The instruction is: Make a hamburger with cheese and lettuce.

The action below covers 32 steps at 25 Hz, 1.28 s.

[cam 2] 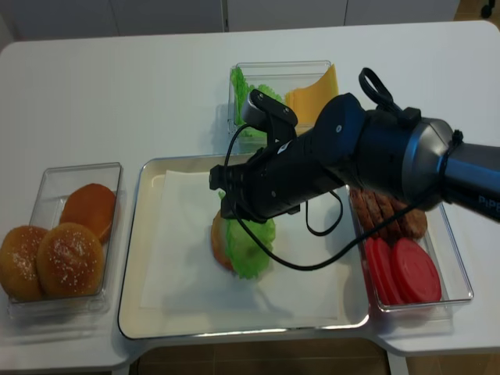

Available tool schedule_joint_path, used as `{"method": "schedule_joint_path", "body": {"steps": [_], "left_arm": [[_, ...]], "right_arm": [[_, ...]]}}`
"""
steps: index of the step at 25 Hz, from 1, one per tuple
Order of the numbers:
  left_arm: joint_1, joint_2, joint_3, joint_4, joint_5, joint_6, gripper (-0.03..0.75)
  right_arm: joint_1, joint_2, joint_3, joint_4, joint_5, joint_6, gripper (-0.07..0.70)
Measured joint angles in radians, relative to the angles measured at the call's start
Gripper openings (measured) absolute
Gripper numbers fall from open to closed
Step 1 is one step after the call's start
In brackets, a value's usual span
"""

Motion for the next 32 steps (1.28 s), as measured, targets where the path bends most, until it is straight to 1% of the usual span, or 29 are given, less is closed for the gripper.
{"method": "schedule_joint_path", "body": {"steps": [5, 7, 8, 10, 14, 16, 18, 22, 24, 25, 27, 29, 30, 32], "left_arm": [[0.000, 0.000, 0.000, 0.000, 0.000, 0.000, 0.369], [0.000, 0.000, 0.000, 0.000, 0.000, 0.000, 0.369], [0.000, 0.000, 0.000, 0.000, 0.000, 0.000, 0.369], [0.000, 0.000, 0.000, 0.000, 0.000, 0.000, 0.369], [0.000, 0.000, 0.000, 0.000, 0.000, 0.000, 0.369], [0.000, 0.000, 0.000, 0.000, 0.000, 0.000, 0.369], [0.000, 0.000, 0.000, 0.000, 0.000, 0.000, 0.369], [0.000, 0.000, 0.000, 0.000, 0.000, 0.000, 0.368], [0.000, 0.000, 0.000, 0.000, 0.000, 0.000, 0.368], [0.000, 0.000, 0.000, 0.000, 0.000, 0.000, 0.368], [0.000, 0.000, 0.000, 0.000, 0.000, 0.000, 0.368], [0.000, 0.000, 0.000, 0.000, 0.000, 0.000, 0.368], [0.000, 0.000, 0.000, 0.000, 0.000, 0.000, 0.368], [0.000, 0.000, 0.000, 0.000, 0.000, 0.000, 0.368]], "right_arm": [[0.000, 0.004, 0.000, 0.008, 0.000, -0.022, 0.006], [0.000, 0.004, 0.000, 0.008, 0.000, -0.024, 0.024], [0.000, 0.005, 0.000, 0.008, -0.002, -0.024, 0.049], [0.000, 0.005, 0.000, 0.010, -0.006, -0.024, 0.125], [0.000, 0.005, 0.000, 0.010, -0.008, -0.024, 0.342], [0.000, 0.005, 0.000, 0.012, -0.008, -0.026, 0.432], [0.000, 0.005, 0.000, 0.014, -0.008, -0.028, 0.475], [0.000, -0.013, 0.000, -0.017, -0.008, -0.028, 0.496], [0.000, -0.041, 0.000, -0.079, -0.006, 0.009, 0.497], [0.000, -0.058, 0.000, -0.140, 0.000, 0.060, 0.498], [0.000, -0.091, 0.000, -0.310, 0.027, 0.182, 0.498], [0.000, -0.125, 0.000, -0.492, 0.086, 0.301, 0.498], [0.000, -0.141, 0.000, -0.587, 0.124, 0.355, 0.498], [0.000, -0.167, 0.000, -0.728, 0.197, 0.418, 0.498]]}}
